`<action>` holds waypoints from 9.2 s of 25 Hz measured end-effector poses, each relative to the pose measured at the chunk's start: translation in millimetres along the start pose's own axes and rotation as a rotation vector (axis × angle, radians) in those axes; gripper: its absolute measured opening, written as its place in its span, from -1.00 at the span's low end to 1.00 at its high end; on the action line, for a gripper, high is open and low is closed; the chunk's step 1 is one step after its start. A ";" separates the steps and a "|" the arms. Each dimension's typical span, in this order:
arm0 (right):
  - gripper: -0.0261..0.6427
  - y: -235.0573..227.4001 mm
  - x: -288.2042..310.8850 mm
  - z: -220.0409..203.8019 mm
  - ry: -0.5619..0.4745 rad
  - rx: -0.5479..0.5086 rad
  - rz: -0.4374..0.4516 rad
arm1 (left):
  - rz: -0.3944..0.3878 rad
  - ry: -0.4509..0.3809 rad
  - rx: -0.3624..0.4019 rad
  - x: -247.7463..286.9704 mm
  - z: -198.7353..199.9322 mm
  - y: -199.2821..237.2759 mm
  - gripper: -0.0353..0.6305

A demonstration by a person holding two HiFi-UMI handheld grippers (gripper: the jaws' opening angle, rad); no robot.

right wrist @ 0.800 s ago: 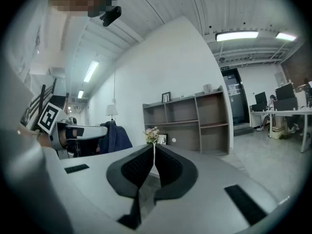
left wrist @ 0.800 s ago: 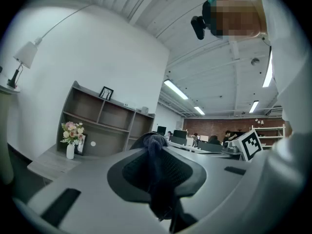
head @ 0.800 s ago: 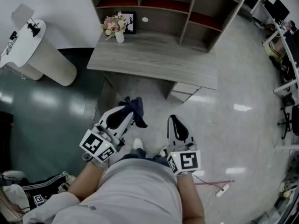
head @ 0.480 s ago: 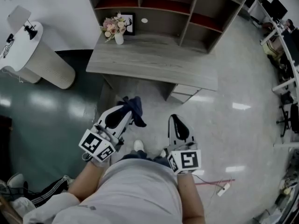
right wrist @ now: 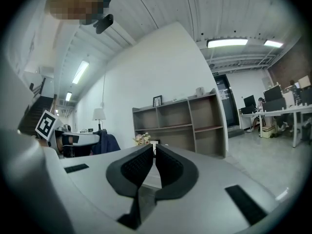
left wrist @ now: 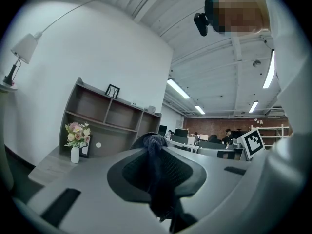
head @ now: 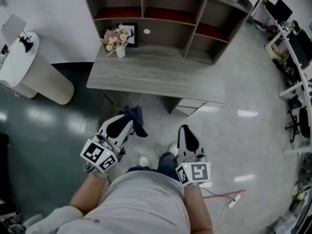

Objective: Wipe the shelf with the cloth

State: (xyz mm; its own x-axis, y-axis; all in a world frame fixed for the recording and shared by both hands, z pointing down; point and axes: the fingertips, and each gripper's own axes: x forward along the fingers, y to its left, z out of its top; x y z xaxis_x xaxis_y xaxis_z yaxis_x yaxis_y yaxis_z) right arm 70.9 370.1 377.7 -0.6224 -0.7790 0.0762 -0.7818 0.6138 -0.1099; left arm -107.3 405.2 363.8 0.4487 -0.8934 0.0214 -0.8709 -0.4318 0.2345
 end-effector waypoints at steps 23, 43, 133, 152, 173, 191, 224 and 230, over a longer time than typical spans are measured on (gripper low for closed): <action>-0.85 -153.3 196.4 11.6 0.065 0.082 0.214 | 0.197 0.046 -0.023 187.3 5.6 76.1 -0.67; -0.85 -246.4 246.7 22.7 0.092 0.081 0.231 | 0.194 0.036 -0.079 342.4 8.2 111.1 -0.67; -0.85 -318.3 299.0 -16.9 0.280 0.122 -0.337 | 0.088 0.609 0.138 654.9 -263.9 341.2 -0.67; -0.85 -268.4 346.3 -22.3 0.284 0.118 -0.122 | 0.366 0.582 0.148 511.9 -236.9 479.0 -0.67; -0.85 -263.1 329.5 -31.4 0.320 0.100 -0.127 | 0.573 0.552 0.088 491.1 -230.0 509.7 -0.67; -0.85 -290.6 282.7 -27.9 0.316 0.114 -0.289 | 0.167 0.627 0.097 635.1 -265.1 375.4 -0.67; -0.85 -289.2 313.9 -12.7 0.295 0.074 -0.203 | 0.356 0.507 0.134 625.3 -203.3 416.3 -0.69; -0.85 -267.0 333.0 -13.8 0.288 0.067 -0.108 | 0.576 0.358 0.083 562.3 -141.9 475.6 -0.69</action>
State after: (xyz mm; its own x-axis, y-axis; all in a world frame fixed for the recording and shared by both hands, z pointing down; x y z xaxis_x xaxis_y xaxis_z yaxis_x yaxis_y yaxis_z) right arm 71.9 -51.4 446.0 -0.5284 -0.7653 0.3676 -0.8458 0.5119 -0.1500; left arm -240.7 -284.9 625.3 -0.0649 -0.8936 0.4442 -0.9967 0.0794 0.0142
